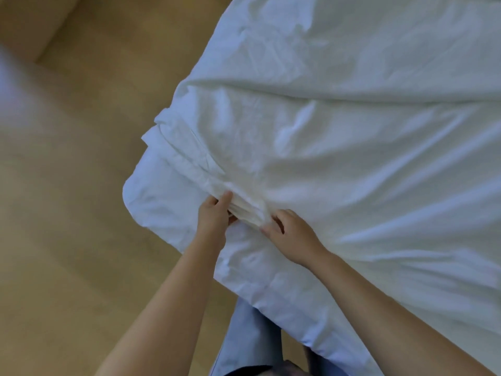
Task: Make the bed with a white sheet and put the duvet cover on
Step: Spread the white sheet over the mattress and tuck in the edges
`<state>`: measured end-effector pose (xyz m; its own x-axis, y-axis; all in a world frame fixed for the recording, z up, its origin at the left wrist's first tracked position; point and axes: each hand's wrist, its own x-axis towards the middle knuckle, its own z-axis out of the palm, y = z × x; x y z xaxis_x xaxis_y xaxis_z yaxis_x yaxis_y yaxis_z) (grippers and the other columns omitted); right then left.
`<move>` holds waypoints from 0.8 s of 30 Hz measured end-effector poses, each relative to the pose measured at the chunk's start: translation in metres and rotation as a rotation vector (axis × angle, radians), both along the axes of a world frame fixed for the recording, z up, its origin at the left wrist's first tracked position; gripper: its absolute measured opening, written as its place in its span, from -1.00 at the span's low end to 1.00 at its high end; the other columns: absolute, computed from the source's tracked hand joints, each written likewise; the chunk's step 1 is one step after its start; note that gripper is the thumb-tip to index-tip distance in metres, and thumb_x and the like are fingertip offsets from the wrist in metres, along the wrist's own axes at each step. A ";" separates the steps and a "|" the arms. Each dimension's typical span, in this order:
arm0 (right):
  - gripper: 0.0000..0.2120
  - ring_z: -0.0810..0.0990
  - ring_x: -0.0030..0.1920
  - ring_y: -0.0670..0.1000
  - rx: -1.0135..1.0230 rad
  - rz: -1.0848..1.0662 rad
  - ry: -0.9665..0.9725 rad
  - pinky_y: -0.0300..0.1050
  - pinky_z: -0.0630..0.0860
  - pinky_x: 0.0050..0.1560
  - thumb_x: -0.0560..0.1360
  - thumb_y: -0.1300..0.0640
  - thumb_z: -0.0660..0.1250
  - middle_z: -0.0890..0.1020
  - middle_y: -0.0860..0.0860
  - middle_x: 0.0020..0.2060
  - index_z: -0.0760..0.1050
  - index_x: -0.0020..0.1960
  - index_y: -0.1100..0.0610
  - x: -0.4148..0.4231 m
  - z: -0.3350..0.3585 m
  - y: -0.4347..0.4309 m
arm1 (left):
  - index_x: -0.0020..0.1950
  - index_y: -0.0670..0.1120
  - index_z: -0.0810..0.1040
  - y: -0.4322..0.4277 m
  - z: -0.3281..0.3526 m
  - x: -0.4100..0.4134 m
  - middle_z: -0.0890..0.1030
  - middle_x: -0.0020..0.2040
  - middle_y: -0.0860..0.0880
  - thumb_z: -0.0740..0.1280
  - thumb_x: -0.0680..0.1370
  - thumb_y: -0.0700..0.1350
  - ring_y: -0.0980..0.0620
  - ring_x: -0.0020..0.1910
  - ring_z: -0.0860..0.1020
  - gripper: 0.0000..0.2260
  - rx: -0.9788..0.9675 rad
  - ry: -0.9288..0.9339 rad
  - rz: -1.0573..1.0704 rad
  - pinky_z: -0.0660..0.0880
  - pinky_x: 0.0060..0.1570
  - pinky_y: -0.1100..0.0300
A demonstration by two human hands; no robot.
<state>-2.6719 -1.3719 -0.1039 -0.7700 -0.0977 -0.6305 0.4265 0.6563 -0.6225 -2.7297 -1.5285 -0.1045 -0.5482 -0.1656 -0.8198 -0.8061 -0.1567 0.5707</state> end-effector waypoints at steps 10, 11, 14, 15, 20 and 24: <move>-0.85 0.37 -0.34 -0.15 -0.062 -0.156 0.100 -0.29 0.29 -0.31 0.56 0.11 0.25 0.42 -0.10 -0.32 0.39 -0.18 0.09 -0.025 0.003 -0.034 | 0.08 -0.10 0.57 -0.025 -0.004 0.021 0.69 -0.12 -0.03 0.22 0.60 -0.18 0.02 -0.14 0.66 -0.85 0.228 0.000 0.068 0.56 -0.21 0.21; -0.81 0.36 -0.36 -0.14 -0.063 -0.233 0.109 -0.34 0.27 -0.37 0.58 0.13 0.21 0.41 -0.09 -0.35 0.36 -0.21 0.09 -0.025 0.004 -0.033 | 0.08 -0.09 0.57 -0.026 -0.004 0.021 0.69 -0.09 -0.03 0.23 0.60 -0.17 0.01 -0.12 0.65 -0.85 0.233 -0.006 0.084 0.55 -0.17 0.19; -0.78 0.34 -0.36 -0.12 -0.076 -0.402 0.088 -0.38 0.28 -0.42 0.61 0.14 0.13 0.39 -0.07 -0.34 0.30 -0.22 0.07 -0.029 0.007 -0.030 | 0.06 -0.08 0.57 -0.027 -0.005 0.024 0.67 -0.04 -0.04 0.25 0.59 -0.16 -0.01 -0.08 0.64 -0.88 0.204 -0.022 0.119 0.54 -0.16 0.19; -0.77 0.33 -0.35 -0.12 -0.070 -0.419 0.085 -0.38 0.27 -0.43 0.61 0.14 0.11 0.39 -0.07 -0.33 0.29 -0.23 0.07 -0.030 0.008 -0.029 | 0.04 -0.07 0.57 -0.027 -0.005 0.025 0.67 -0.03 -0.04 0.26 0.59 -0.16 -0.01 -0.07 0.63 -0.89 0.183 -0.025 0.128 0.54 -0.17 0.21; -0.77 0.29 -0.37 -0.09 -0.074 -0.414 0.094 -0.23 0.24 -0.38 0.61 0.13 0.14 0.36 -0.05 -0.37 0.30 -0.22 0.12 -0.035 0.010 -0.019 | -0.08 -0.05 0.56 -0.021 -0.003 0.026 0.62 -0.11 0.00 0.33 0.55 -0.13 0.03 -0.14 0.59 -0.96 -0.062 0.011 0.104 0.49 -0.24 0.26; -0.73 0.29 -0.39 -0.08 -0.080 -0.394 0.094 -0.18 0.24 -0.37 0.59 0.12 0.21 0.35 -0.04 -0.42 0.31 -0.28 0.13 -0.032 0.008 -0.019 | -0.17 -0.07 0.55 -0.016 0.003 0.025 0.58 -0.23 0.02 0.32 0.56 -0.08 0.09 -0.25 0.56 -0.87 -0.161 0.094 0.057 0.49 -0.30 0.28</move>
